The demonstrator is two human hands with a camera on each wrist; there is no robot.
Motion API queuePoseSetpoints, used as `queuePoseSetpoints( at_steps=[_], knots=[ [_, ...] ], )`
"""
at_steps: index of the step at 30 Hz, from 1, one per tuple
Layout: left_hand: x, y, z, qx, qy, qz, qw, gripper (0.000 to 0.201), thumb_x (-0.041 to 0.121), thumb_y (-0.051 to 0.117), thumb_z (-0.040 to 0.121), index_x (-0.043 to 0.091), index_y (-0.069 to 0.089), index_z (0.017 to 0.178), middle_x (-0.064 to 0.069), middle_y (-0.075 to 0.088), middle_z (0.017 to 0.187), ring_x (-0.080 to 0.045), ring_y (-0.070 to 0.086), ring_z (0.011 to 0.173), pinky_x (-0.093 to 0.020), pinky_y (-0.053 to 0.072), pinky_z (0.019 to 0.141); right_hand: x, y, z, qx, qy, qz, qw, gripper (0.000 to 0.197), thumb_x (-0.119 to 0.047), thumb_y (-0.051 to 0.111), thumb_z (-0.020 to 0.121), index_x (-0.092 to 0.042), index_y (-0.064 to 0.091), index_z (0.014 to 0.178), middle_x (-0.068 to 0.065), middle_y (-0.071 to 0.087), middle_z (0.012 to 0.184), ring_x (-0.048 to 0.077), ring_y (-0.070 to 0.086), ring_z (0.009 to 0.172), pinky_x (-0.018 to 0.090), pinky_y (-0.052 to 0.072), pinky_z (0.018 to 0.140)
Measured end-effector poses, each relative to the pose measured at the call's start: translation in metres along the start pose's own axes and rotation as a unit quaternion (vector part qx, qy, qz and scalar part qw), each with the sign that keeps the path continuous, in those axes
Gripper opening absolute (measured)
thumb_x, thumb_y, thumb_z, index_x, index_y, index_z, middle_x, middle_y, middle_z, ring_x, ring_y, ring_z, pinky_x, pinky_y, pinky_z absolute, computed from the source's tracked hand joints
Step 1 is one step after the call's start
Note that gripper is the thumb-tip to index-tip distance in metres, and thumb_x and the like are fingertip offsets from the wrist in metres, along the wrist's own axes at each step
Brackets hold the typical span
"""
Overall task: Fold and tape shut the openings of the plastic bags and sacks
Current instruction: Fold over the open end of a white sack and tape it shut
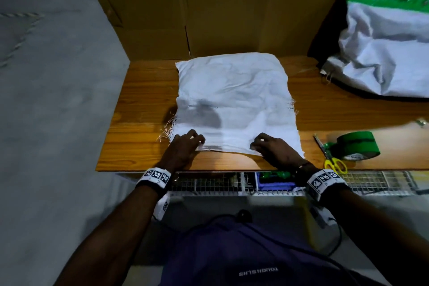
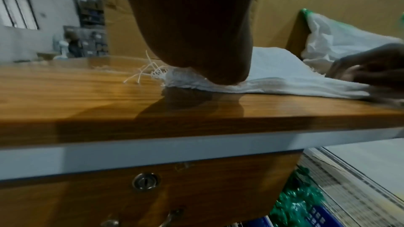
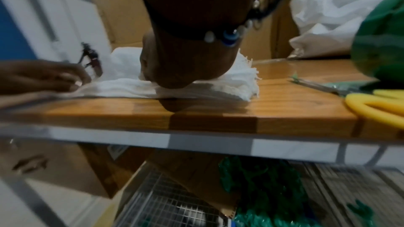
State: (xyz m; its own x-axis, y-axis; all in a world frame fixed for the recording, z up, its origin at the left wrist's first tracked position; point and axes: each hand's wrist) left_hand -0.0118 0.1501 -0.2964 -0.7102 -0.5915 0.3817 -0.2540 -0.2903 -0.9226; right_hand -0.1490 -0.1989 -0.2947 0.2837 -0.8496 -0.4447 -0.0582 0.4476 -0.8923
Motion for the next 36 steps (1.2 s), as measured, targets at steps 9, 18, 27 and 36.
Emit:
queuePoseSetpoints(
  at_steps=[9,18,27,36],
  knots=[
    [0.005,0.002,0.003,0.015,-0.027,0.048,0.998,0.018,0.024,0.052,0.095,0.02,0.064,0.107,-0.003,0.067,0.095,-0.031,0.062,0.084,-0.04,0.039,0.073,0.006,0.002,0.004,-0.001,0.015,0.037,0.999,0.028,-0.034,0.05,0.11,-0.02,0.062,0.131,0.001,0.071,0.116,0.019,0.064,0.092,0.034,0.051,0.077],
    [-0.015,0.005,0.007,-0.001,0.054,0.019,0.998,0.022,0.013,0.078,0.081,0.011,0.07,0.101,-0.009,0.067,0.102,-0.031,0.062,0.087,-0.044,0.051,0.071,0.008,-0.002,0.005,0.017,-0.047,-0.058,0.997,0.028,-0.039,0.057,0.108,-0.016,0.071,0.115,0.005,0.06,0.127,0.025,0.056,0.107,0.039,0.047,0.083],
    [-0.028,0.001,0.018,-0.025,0.019,-0.013,0.999,0.037,0.025,0.068,0.094,0.024,0.055,0.129,0.001,0.072,0.097,-0.027,0.069,0.088,-0.042,0.043,0.087,-0.007,-0.004,0.017,0.013,0.116,0.067,0.991,0.031,-0.044,0.058,0.105,-0.03,0.055,0.133,0.004,0.076,0.092,0.019,0.067,0.075,0.038,0.054,0.069],
    [-0.031,-0.001,0.018,0.023,0.081,0.061,0.995,0.026,0.039,0.069,0.098,0.019,0.073,0.112,-0.009,0.059,0.134,-0.028,0.056,0.12,-0.054,0.04,0.105,-0.001,0.01,0.015,0.055,0.041,-0.134,0.989,0.016,-0.022,0.07,0.097,-0.016,0.076,0.111,0.009,0.065,0.117,0.03,0.058,0.097,0.04,0.05,0.072]
  ],
)
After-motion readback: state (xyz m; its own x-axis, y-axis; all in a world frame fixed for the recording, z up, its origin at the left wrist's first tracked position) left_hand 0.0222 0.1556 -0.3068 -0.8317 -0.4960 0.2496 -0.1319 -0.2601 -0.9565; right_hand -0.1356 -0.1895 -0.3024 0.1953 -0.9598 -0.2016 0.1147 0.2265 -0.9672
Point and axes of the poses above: each hand's wrist, its own z-axis towards the middle knuckle, its own y-axis out of the palm, x = y × z
